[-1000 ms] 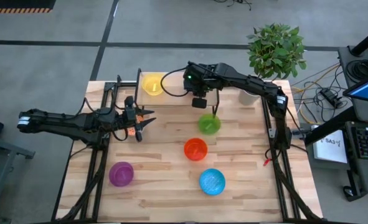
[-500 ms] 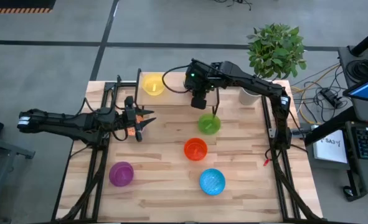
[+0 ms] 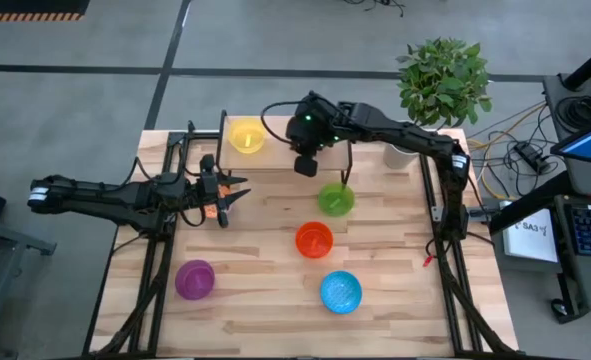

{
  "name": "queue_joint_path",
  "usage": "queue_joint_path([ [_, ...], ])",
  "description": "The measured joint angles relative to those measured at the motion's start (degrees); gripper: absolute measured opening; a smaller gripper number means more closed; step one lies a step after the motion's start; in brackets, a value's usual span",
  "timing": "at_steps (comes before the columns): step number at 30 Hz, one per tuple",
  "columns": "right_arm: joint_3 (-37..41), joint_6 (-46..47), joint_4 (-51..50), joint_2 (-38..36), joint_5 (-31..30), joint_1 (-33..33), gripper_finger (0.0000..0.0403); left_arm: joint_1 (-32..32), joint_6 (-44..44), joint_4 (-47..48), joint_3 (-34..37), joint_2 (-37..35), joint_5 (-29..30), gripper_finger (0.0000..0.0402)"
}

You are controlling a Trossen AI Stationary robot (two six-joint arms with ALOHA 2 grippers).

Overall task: Place and stack bowls onto a shelf
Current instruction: Stack the yellow patterned bowl on top of the blue patterned bowl on the shelf

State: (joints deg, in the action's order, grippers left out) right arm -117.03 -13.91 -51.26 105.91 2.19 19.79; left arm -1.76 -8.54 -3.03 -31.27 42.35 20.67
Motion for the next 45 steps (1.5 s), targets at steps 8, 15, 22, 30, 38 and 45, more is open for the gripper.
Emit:
queue_joint_path([
  [8,7.3,1.5,13.7,-1.0,-8.0,0.0,0.0009,0.0,0.0,0.0,0.0,0.0,0.0,0.0109],
  [15,19.1,4.9,25.8,-4.6,-9.5,1.3,0.0009,0.0,0.0,0.0,0.0,0.0,0.0,0.0109],
  [22,27.3,7.2,34.2,-8.4,-9.2,1.2,0.0009,0.0,-0.2,0.0,0.0,0.0,0.0,0.0109],
  [30,30.4,8.9,36.0,-8.7,-9.2,1.1,0.0009,0.0,-0.2,-0.6,0.0,0.0,0.0,0.0109],
  [38,30.5,9.4,36.2,-12.0,-10.2,0.0,0.0009,0.0,-0.2,-0.6,0.0,0.0,0.0,0.0109],
  [45,38.6,10.6,40.1,-18.2,-16.4,-0.2,0.0009,0.0,-0.2,-0.6,0.0,0.0,0.0,0.0109],
])
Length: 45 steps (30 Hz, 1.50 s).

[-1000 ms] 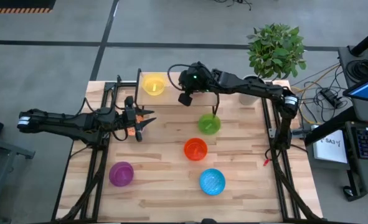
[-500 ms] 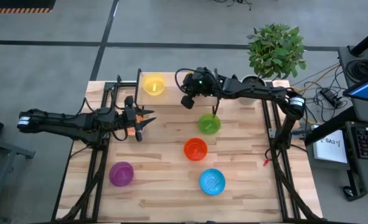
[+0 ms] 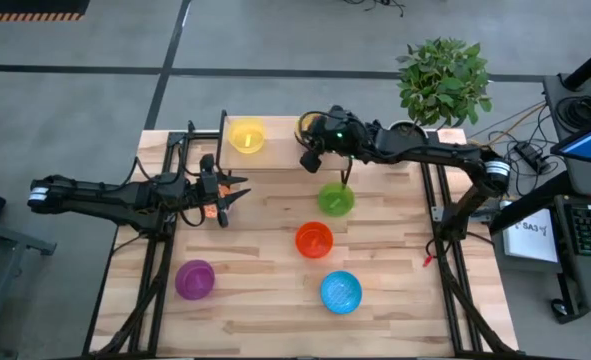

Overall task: Place and stack bowls onto a shelf
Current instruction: Stack the yellow patterned bowl on top of the blue patterned bowl on the shelf, then stack the violet bowl on top of the yellow bowl on the shelf

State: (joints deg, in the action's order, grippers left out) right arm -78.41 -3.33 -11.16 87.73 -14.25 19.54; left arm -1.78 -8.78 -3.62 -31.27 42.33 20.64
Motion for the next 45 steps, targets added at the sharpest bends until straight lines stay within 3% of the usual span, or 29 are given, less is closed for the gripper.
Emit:
queue_joint_path([
  [8,18.4,4.8,20.3,-8.2,-1.4,0.3,0.0009,0.0,0.0,-0.1,0.0,0.0,0.0,0.0109],
  [13,24.4,7.0,25.2,-10.8,-4.1,0.4,0.0009,0.0,0.0,-0.3,0.0,0.0,0.0,0.0109],
  [29,23.7,5.9,24.7,-13.4,-3.8,-1.2,0.0009,0.0,0.0,-0.7,0.0,0.0,0.0,0.0109],
  [39,25.2,0.8,14.1,-19.3,-3.6,-11.2,0.0009,0.0,3.2,-0.4,0.0,0.0,0.0,0.0109],
  [45,28.2,-2.2,9.8,-22.7,-3.2,-19.0,0.0009,0.0,11.1,3.3,0.0,0.0,0.0,0.0109],
])
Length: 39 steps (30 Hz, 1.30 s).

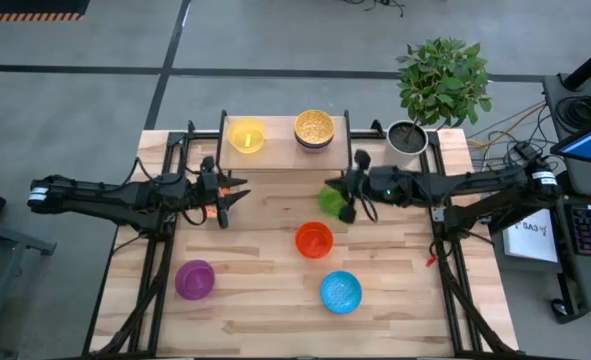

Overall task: Place and stack bowls onto a shelf
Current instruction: Stack the violet bowl on top of the yellow bowl on the shelf

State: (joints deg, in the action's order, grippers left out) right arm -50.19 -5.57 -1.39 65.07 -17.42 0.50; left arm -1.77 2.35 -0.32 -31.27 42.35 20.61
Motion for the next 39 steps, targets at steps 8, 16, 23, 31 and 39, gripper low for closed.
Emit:
queue_joint_path([
  [8,7.1,-1.0,0.2,-3.2,4.4,-6.5,0.0009,0.0,17.3,9.2,0.0,0.0,-2.4,0.0109],
  [16,10.5,-1.0,0.4,-3.9,4.4,-6.8,0.0009,-1.5,28.9,6.5,0.0,0.9,-14.9,0.0109],
  [23,12.1,-1.1,0.4,-3.9,4.4,-6.8,0.0009,-7.1,34.5,2.0,0.0,7.1,-20.2,0.0109],
  [31,13.6,-1.6,1.9,-3.9,4.4,-6.8,0.0009,-11.1,39.9,26.0,-11.3,20.5,-26.3,0.01],
  [39,13.7,-1.8,2.1,-3.9,4.4,-6.8,0.0009,-20.7,28.4,62.2,-23.9,35.5,-27.4,0.008],
])
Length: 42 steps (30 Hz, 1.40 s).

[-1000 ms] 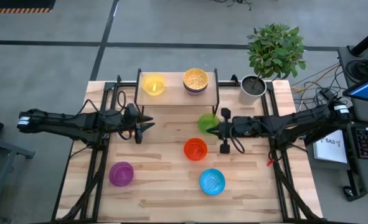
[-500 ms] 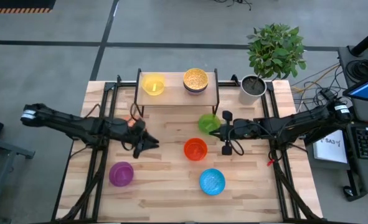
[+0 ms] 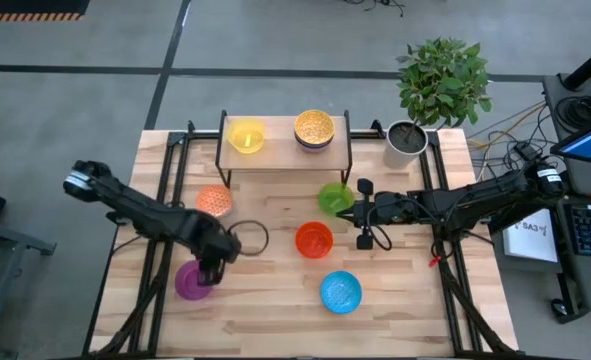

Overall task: Place and stack bowls onto a shelf
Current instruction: Stack the violet bowl on top of the yellow bowl on the shelf

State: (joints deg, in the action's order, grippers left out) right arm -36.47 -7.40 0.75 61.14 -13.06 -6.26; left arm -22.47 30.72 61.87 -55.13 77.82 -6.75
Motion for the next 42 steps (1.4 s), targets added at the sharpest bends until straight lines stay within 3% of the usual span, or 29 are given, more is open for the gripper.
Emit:
queue_joint_path([
  [7,0.0,-0.1,0.8,0.0,0.0,0.0,0.0009,-4.0,-4.5,3.1,0.4,3.1,1.3,0.0079],
  [15,0.0,-0.2,0.8,0.0,0.0,0.0,0.0009,-4.0,-1.5,2.6,6.8,1.2,1.7,0.0079],
  [22,0.0,-0.2,0.9,0.0,0.0,0.0,0.0009,-4.1,-0.2,2.6,8.0,1.2,-6.6,0.0106],
  [39,0.0,-0.2,1.2,0.0,0.0,0.0,0.0009,-4.1,-3.4,2.7,7.1,1.0,-5.7,0.0116],
  [42,0.0,-0.2,1.2,0.0,0.0,0.0,0.0009,-4.1,-3.9,2.7,7.2,1.0,-3.0,0.0117],
])
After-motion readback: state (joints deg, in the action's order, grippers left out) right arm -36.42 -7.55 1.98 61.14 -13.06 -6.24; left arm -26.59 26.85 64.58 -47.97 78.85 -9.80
